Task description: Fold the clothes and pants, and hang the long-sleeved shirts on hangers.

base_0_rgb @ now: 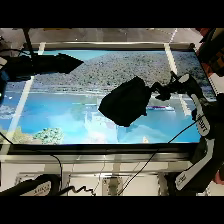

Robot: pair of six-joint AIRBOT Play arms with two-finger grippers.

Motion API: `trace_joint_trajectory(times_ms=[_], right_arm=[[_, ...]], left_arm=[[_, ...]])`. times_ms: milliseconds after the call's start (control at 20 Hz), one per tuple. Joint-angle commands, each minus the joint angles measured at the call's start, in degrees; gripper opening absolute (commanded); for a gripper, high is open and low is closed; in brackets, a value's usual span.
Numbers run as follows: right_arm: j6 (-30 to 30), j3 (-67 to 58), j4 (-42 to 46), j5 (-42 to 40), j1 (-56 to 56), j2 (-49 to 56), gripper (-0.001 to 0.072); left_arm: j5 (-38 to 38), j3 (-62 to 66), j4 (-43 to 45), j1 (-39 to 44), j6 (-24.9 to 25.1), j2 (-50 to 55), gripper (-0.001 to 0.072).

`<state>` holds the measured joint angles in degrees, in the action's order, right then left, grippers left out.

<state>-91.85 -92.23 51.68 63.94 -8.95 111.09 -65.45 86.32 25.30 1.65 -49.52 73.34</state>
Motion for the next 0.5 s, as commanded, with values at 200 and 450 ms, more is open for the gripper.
trace_joint_trajectory(times_ms=[200, 450], right_arm=[[17.5, -1.0, -28.8, 9.3, -0.5, 3.1, 0.0683], [20.6, -1.3, -17.7, 11.5, 0.2, 2.7, 0.0253]], left_arm=[[0.9, -0.1, 8.6, 3.3, -2.8, 4.6, 0.0019], [-0.1, -0.1, 13.3, 10.4, -11.7, 16.2, 0.0020]])
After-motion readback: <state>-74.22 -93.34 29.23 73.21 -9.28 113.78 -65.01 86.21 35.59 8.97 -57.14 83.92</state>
